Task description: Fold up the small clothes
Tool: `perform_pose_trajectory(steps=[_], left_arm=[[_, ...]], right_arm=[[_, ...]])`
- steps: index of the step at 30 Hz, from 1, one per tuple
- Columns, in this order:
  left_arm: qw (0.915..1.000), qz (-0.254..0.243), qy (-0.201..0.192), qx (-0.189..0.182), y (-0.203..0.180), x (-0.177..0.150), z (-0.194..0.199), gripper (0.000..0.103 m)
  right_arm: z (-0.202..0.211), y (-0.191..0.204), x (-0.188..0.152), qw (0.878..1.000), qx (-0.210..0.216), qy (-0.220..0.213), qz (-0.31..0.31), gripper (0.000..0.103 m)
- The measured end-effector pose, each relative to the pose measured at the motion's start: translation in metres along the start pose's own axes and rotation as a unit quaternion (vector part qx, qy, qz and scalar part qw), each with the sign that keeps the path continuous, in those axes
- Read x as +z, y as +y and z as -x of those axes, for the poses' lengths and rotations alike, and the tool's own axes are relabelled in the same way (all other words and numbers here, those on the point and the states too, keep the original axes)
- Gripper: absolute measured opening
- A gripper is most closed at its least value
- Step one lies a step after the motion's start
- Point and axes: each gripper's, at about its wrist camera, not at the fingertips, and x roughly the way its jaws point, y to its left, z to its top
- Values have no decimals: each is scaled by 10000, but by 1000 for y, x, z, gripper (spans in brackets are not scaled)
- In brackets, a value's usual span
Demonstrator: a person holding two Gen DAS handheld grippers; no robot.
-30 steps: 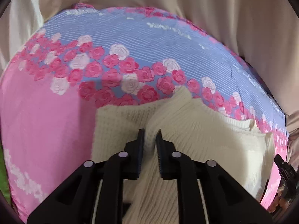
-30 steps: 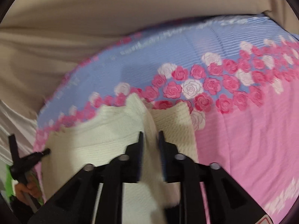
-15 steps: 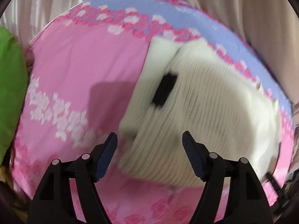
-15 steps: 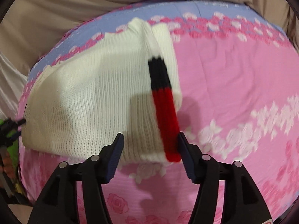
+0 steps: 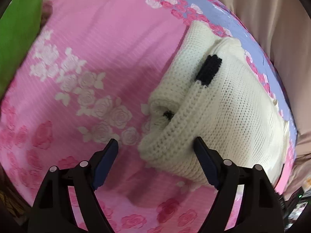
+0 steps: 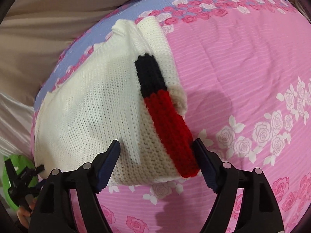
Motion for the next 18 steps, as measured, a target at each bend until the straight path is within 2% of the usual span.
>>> perform_pose_trajectory(steps=[2,4,5,6,7,9,13,15,18], left_arm=[[10000,-15,-31,15,-3,1,0,78],[9998,-178,-19,4,-8,3,0,65],[9995,-278,19,-172,-11,4,1,36],[9985,-357,167,-382,-14,5,1,21],[9981,-352,247,-445,-15,7,3,19],[9975,-345,167,-591,-14,8,21,17],[9946,-571,257,-825,-4,3,56,16],[9935,-728,478,-738,6,-9,63,16],[9915,-809,883,-511,28,-36,52,17]], right_arm=[[2,1,-1,10000,-57,-13,-30,76],[0,-2,-4,9999,50,10,-151,76],[0,-2,-5,9999,36,-56,-139,59],[0,0,-6,9999,63,-90,-86,18],[-2,0,-5,9996,229,39,-176,19],[9,-1,-1,9982,444,-73,-386,15],[69,0,-5,9977,502,-422,-168,13],[83,-5,-16,9985,415,-343,-104,13],[84,-23,-51,9999,117,94,-44,14]])
